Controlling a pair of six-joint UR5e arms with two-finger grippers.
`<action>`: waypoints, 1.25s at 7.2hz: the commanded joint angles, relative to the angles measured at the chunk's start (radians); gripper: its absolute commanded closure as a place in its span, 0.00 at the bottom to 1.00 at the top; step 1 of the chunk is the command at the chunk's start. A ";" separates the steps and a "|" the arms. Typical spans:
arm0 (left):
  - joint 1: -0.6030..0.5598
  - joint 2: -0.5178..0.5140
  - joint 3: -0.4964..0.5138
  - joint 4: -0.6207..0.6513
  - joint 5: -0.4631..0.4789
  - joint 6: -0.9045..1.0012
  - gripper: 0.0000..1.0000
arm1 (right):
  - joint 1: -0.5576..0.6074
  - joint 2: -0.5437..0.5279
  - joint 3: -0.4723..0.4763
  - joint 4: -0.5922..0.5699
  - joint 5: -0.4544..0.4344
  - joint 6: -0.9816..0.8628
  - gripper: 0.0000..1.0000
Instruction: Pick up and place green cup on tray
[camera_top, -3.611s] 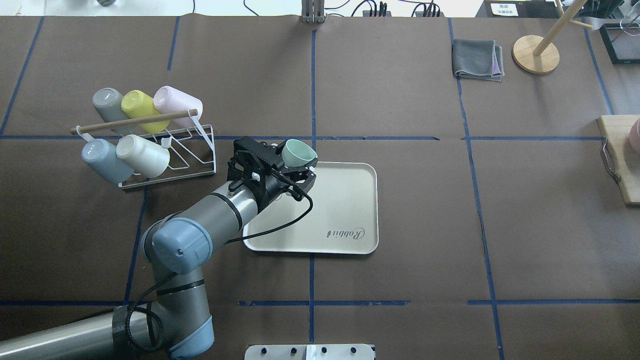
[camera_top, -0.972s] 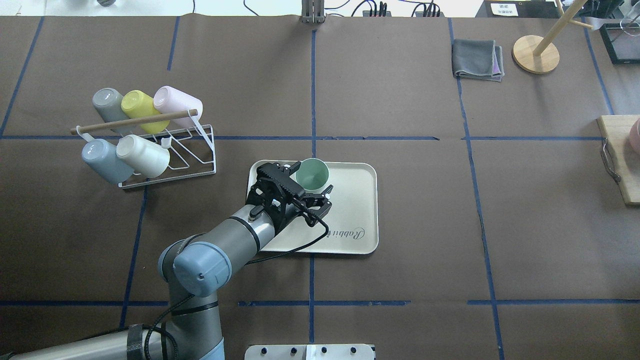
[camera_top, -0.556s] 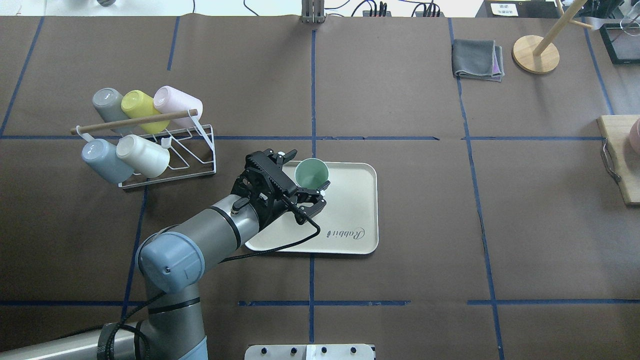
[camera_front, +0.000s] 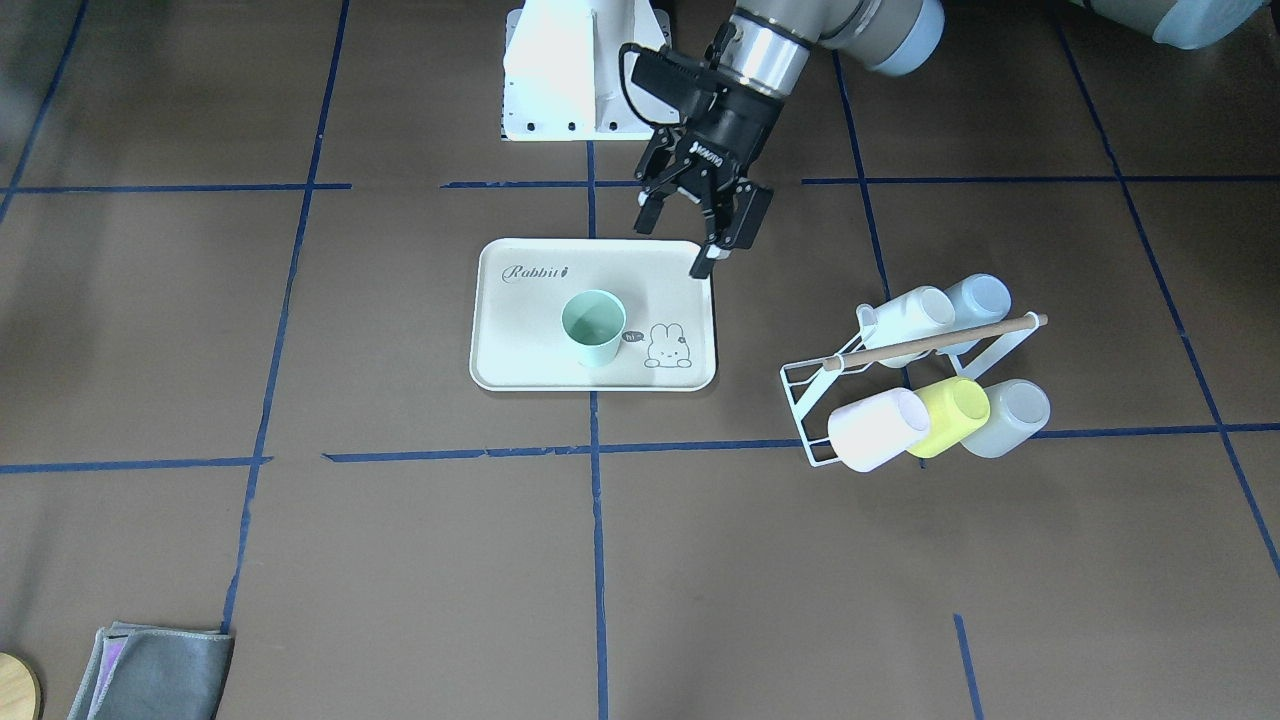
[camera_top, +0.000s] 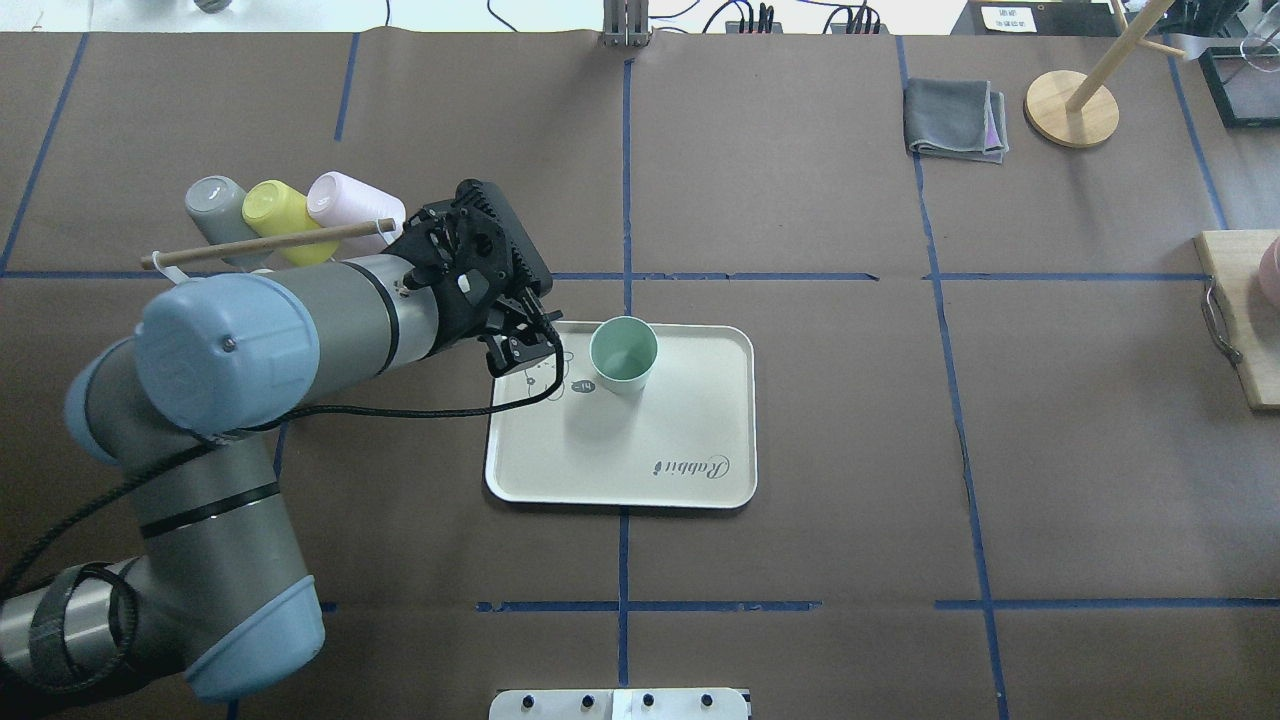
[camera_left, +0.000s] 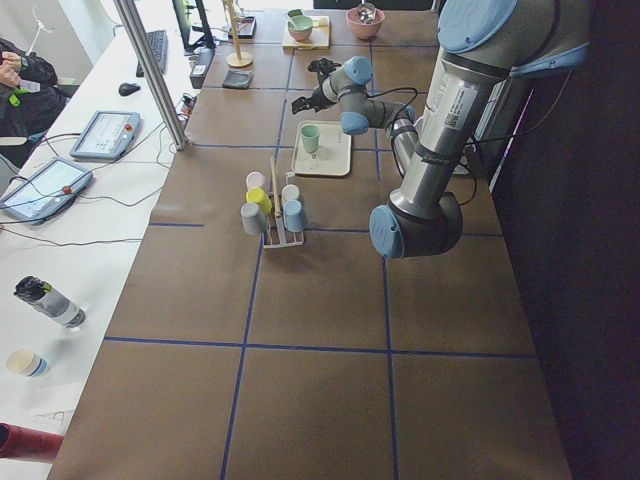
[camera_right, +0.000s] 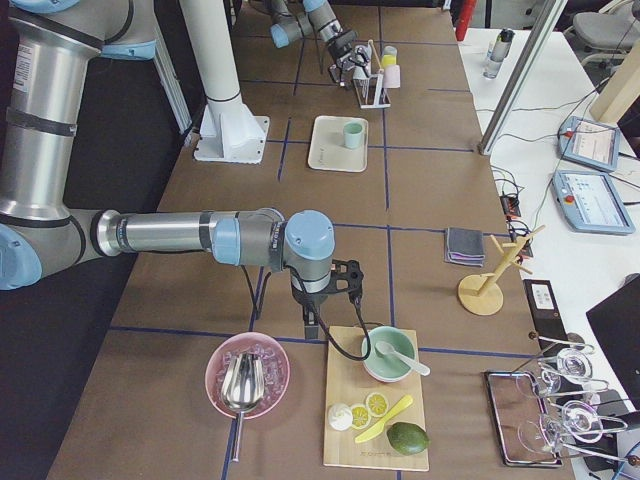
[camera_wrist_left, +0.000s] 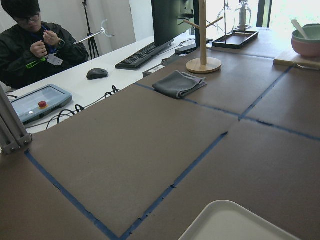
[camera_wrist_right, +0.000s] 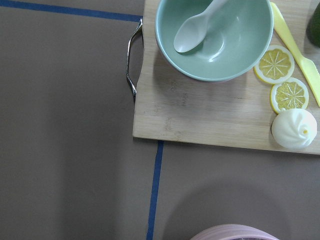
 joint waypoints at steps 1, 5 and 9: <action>-0.097 0.008 -0.155 0.346 -0.019 0.284 0.01 | 0.000 -0.002 -0.001 0.009 0.002 0.000 0.00; -0.402 0.106 -0.093 0.433 -0.331 0.414 0.00 | 0.000 -0.003 -0.001 0.009 0.000 0.000 0.00; -0.810 0.212 0.230 0.433 -0.734 0.404 0.00 | 0.000 -0.002 -0.005 0.009 0.002 0.000 0.00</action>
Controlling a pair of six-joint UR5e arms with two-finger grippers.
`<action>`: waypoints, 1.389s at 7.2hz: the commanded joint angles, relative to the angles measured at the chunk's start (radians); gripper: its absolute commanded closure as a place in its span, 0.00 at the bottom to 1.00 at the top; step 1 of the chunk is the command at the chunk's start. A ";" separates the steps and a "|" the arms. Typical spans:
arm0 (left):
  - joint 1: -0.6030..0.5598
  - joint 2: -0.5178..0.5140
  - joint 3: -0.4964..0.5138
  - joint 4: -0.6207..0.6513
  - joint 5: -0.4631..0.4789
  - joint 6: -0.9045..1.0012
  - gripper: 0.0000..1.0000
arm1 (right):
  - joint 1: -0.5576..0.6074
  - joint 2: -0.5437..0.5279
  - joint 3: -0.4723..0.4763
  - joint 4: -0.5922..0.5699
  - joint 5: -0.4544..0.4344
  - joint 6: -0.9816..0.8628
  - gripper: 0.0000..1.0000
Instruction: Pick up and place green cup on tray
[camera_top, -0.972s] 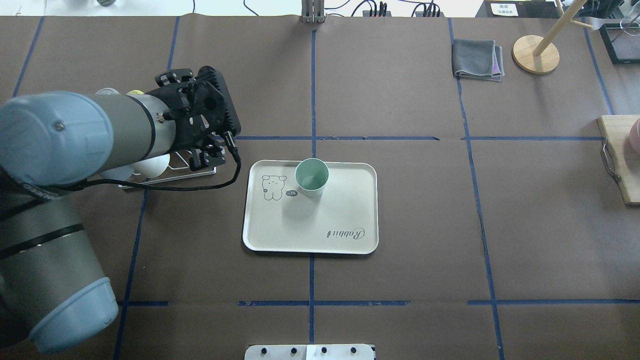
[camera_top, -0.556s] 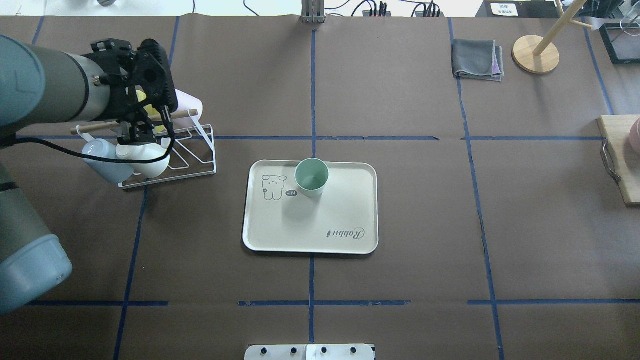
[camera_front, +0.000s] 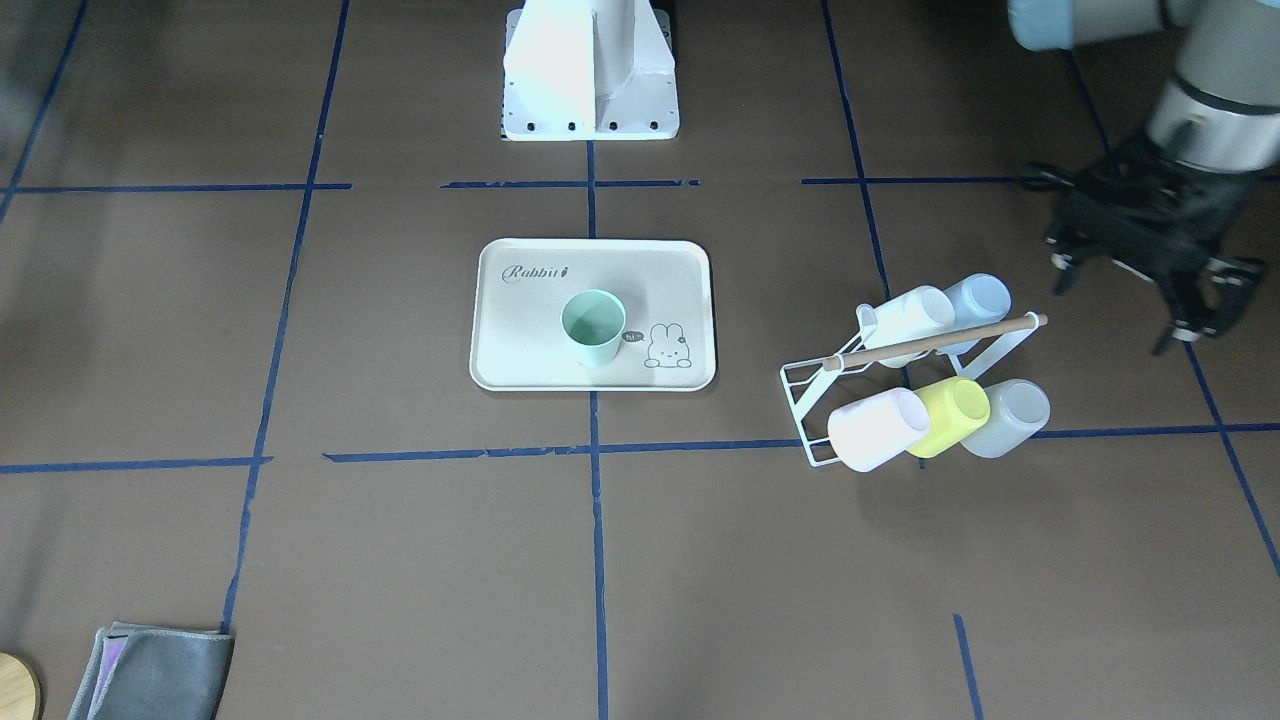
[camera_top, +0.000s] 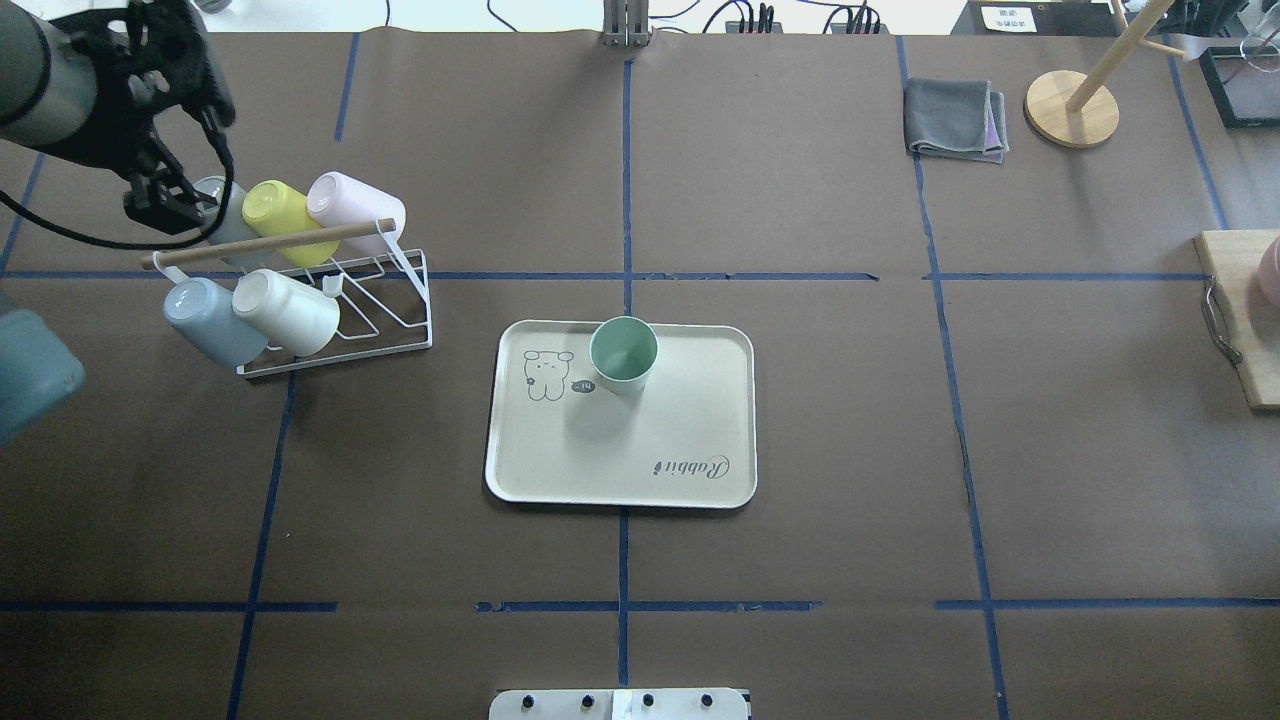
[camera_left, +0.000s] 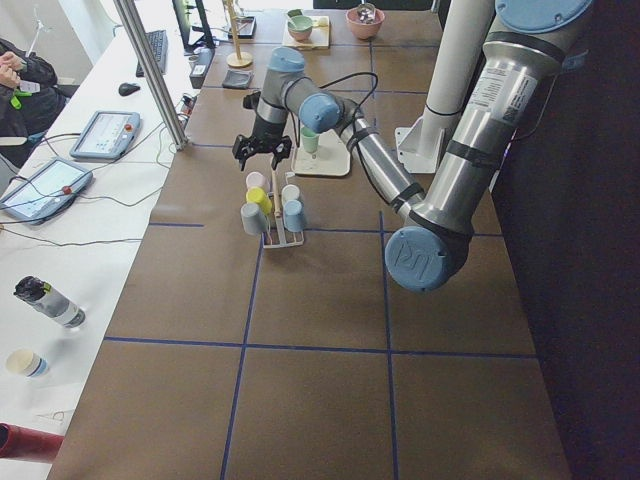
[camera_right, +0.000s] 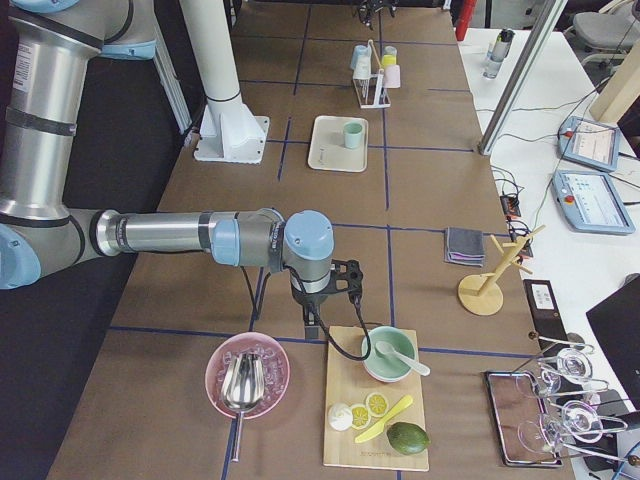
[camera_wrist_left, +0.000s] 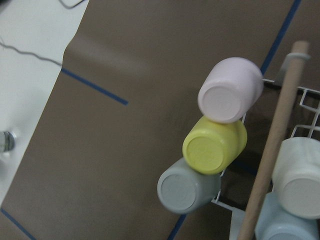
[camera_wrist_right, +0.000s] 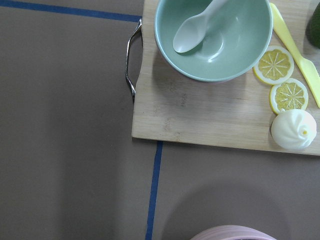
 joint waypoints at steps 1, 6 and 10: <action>-0.172 0.172 0.097 -0.003 -0.130 -0.008 0.00 | 0.000 0.000 0.000 0.000 0.001 0.000 0.00; -0.232 0.406 0.204 -0.003 -0.129 -0.175 0.00 | -0.002 0.000 -0.002 0.000 0.001 0.000 0.00; -0.361 0.452 0.194 -0.011 -0.294 -0.173 0.00 | 0.000 0.002 0.000 0.002 0.000 0.000 0.00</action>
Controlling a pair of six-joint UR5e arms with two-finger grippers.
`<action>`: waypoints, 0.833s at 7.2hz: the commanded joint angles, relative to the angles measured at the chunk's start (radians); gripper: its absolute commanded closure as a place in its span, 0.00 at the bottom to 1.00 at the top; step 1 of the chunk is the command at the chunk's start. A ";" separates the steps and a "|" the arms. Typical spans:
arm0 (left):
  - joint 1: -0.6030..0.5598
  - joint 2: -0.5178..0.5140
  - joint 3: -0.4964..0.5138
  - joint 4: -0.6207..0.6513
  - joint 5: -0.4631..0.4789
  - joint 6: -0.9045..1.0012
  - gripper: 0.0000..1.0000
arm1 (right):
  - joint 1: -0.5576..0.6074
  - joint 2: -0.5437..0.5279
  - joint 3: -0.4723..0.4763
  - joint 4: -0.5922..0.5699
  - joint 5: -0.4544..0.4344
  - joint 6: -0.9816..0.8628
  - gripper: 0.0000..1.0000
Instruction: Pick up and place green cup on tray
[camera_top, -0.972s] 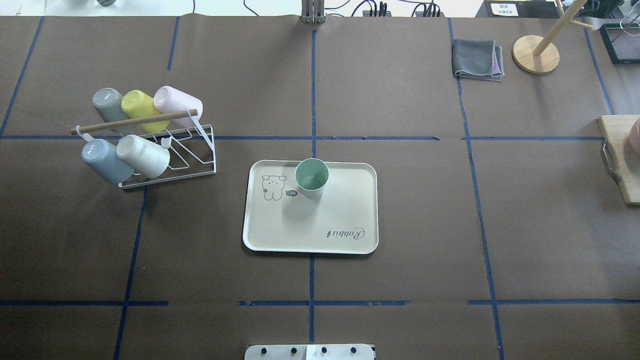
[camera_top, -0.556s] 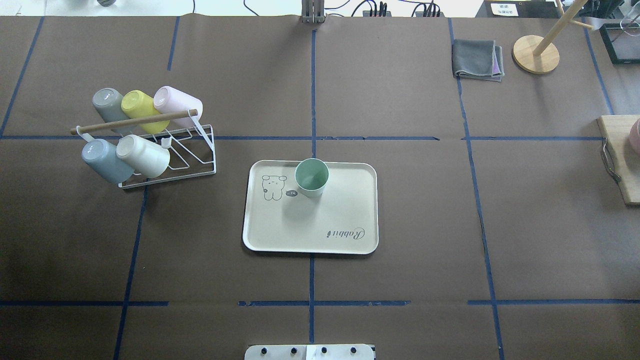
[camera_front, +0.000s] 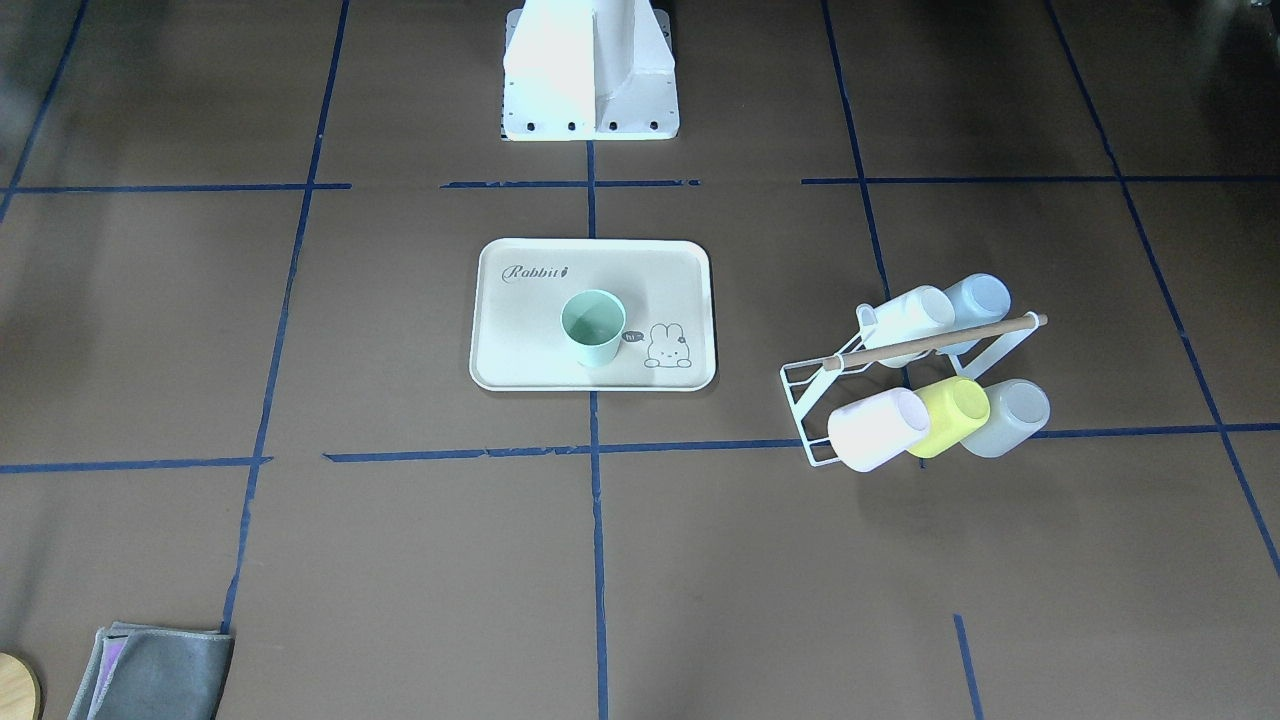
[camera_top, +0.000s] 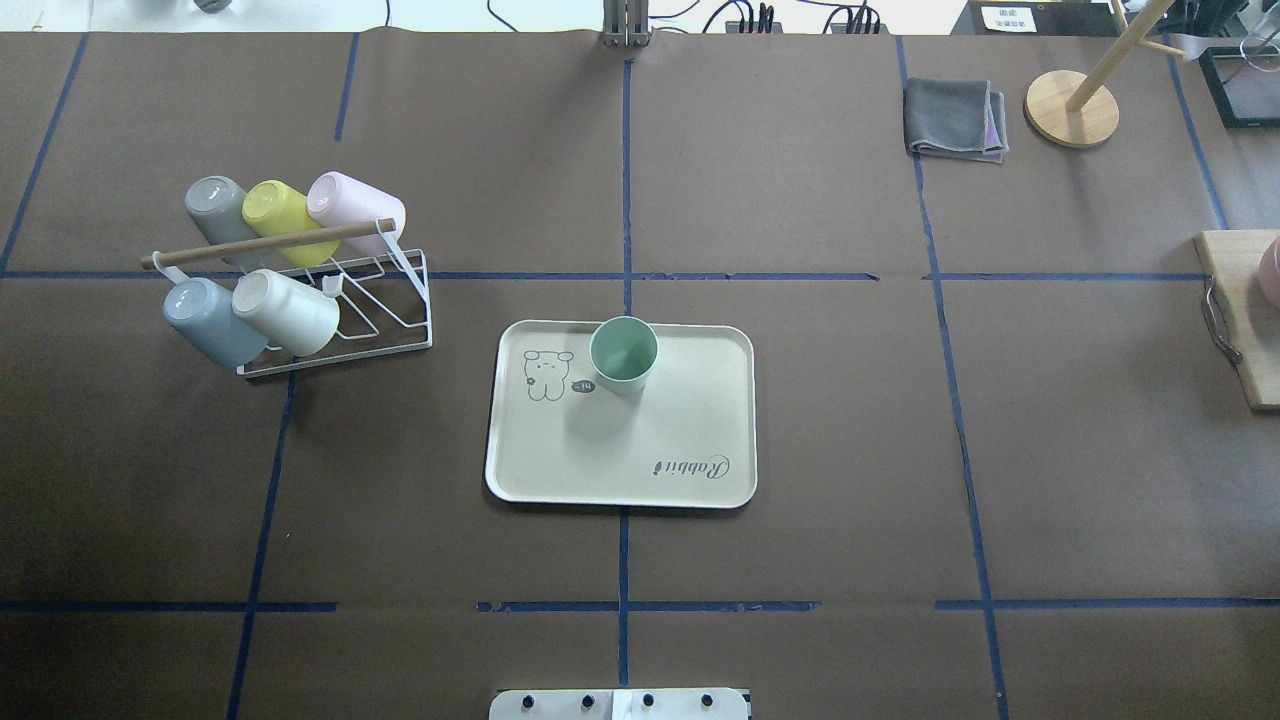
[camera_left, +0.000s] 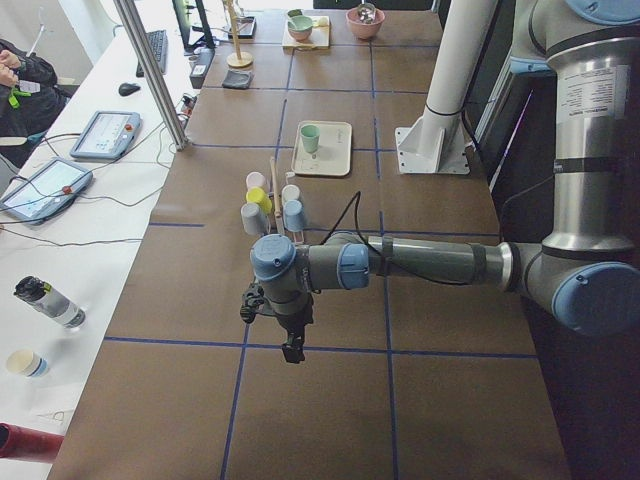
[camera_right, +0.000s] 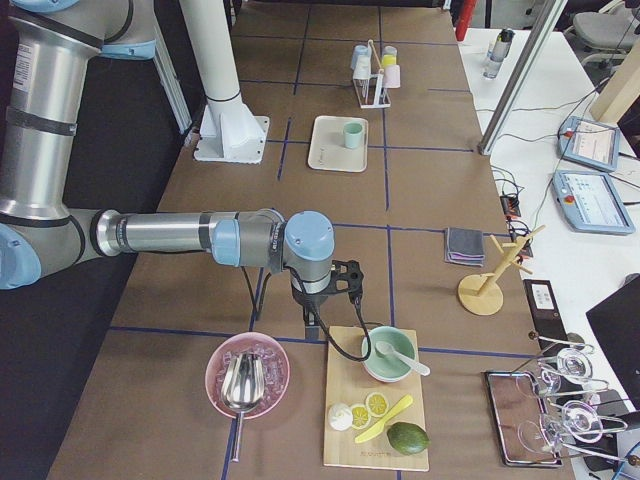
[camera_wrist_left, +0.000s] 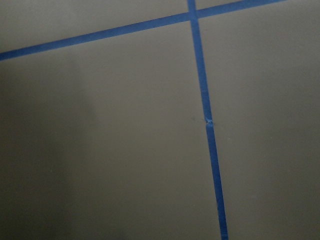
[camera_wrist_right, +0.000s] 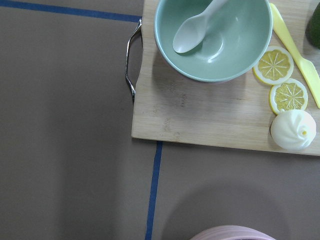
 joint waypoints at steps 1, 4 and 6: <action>-0.033 0.015 -0.012 -0.002 -0.046 -0.002 0.00 | 0.000 0.000 0.000 0.001 -0.001 0.000 0.00; -0.030 0.009 -0.017 0.000 0.033 0.007 0.00 | -0.001 0.000 0.000 0.001 -0.001 0.000 0.00; -0.030 0.010 -0.018 0.001 0.027 0.007 0.00 | -0.001 0.000 0.000 -0.001 -0.001 -0.002 0.00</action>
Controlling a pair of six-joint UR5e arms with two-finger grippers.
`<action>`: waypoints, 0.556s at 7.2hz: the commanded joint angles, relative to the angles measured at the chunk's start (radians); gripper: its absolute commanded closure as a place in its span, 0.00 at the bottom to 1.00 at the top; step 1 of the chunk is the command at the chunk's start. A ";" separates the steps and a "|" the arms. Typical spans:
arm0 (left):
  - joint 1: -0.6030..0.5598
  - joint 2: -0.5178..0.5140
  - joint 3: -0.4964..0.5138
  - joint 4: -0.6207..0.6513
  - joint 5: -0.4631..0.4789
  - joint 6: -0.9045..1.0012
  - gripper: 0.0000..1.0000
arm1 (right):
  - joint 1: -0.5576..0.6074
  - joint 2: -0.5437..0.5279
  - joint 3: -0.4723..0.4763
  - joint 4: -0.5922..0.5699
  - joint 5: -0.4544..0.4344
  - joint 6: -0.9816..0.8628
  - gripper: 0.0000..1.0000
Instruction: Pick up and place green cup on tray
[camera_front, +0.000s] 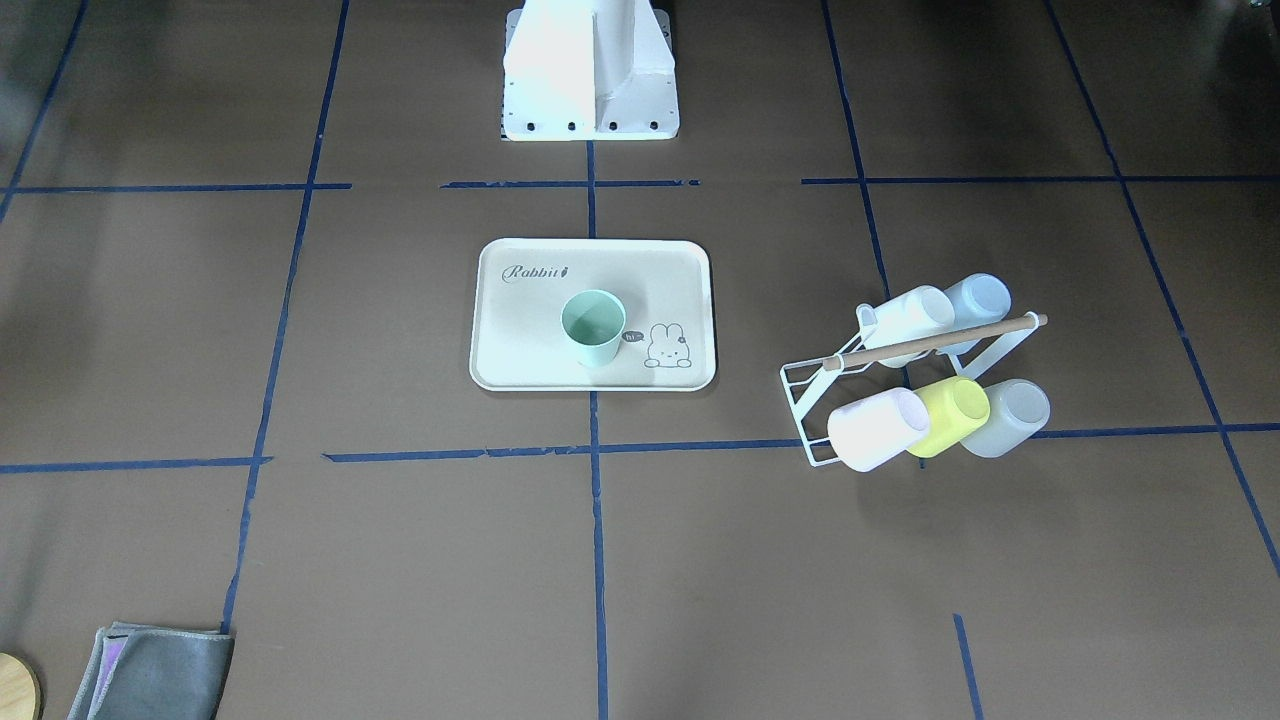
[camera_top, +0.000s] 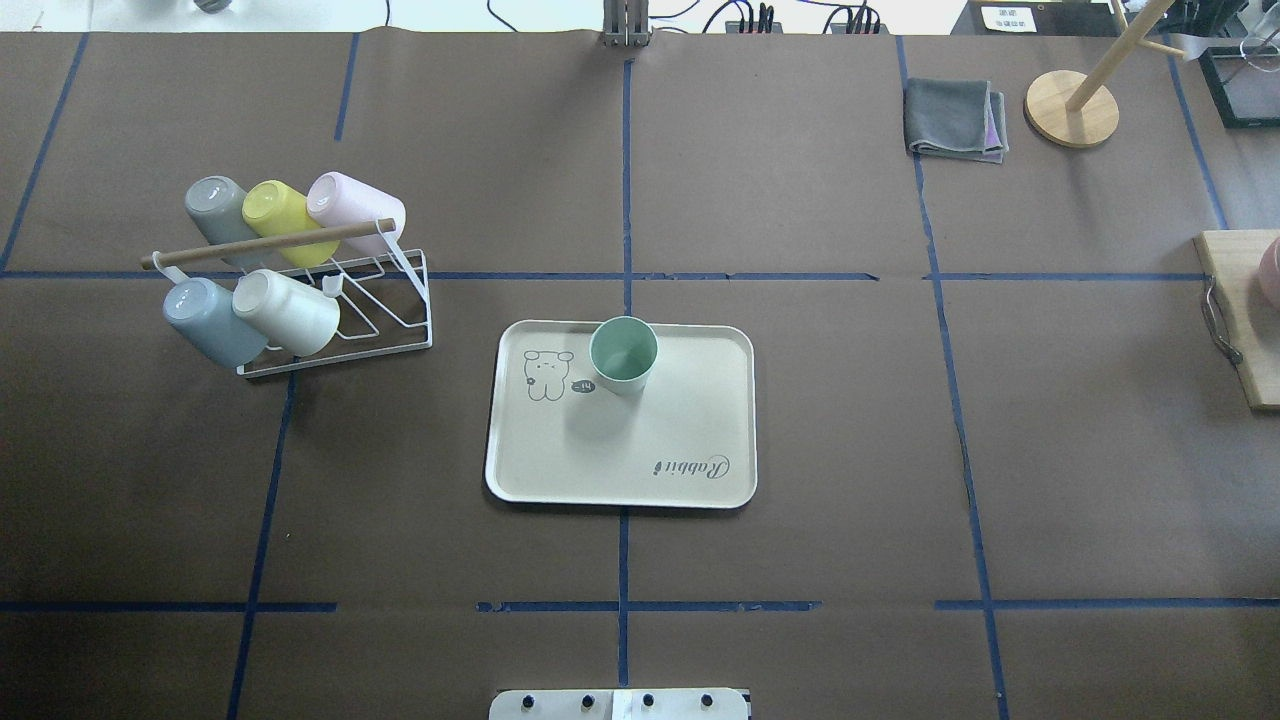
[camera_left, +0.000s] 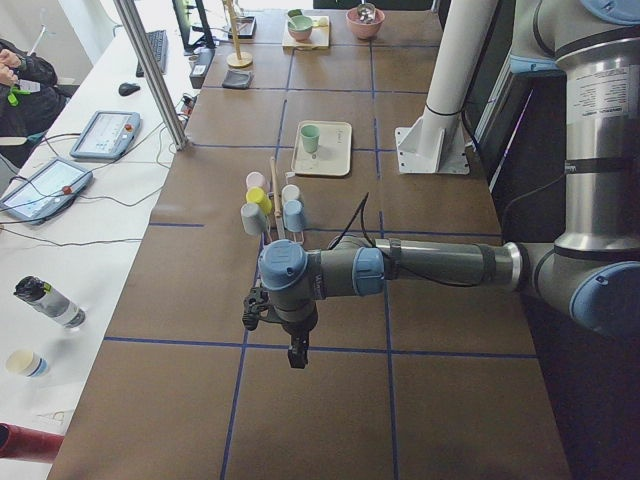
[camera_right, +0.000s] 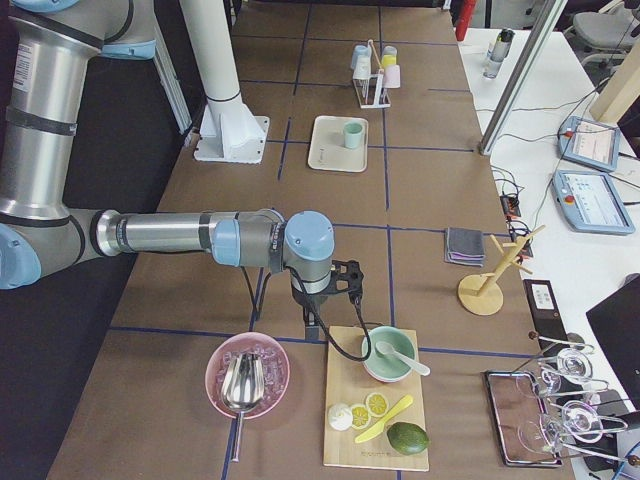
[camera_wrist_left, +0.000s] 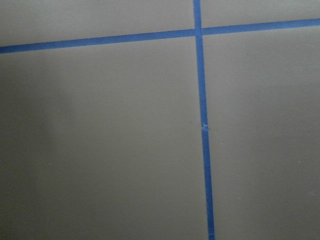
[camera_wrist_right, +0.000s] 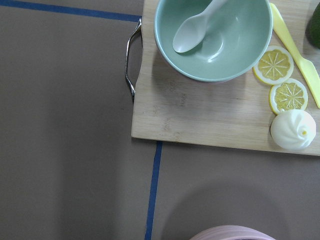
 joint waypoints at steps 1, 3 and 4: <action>0.000 -0.001 -0.002 -0.001 0.000 0.001 0.00 | 0.000 0.000 0.000 -0.001 0.000 0.001 0.00; 0.000 0.002 -0.002 0.007 -0.002 0.001 0.00 | 0.000 0.000 0.000 0.000 0.000 -0.001 0.00; 0.000 0.002 -0.002 0.004 -0.002 0.001 0.00 | 0.000 0.000 0.000 0.000 0.002 -0.001 0.00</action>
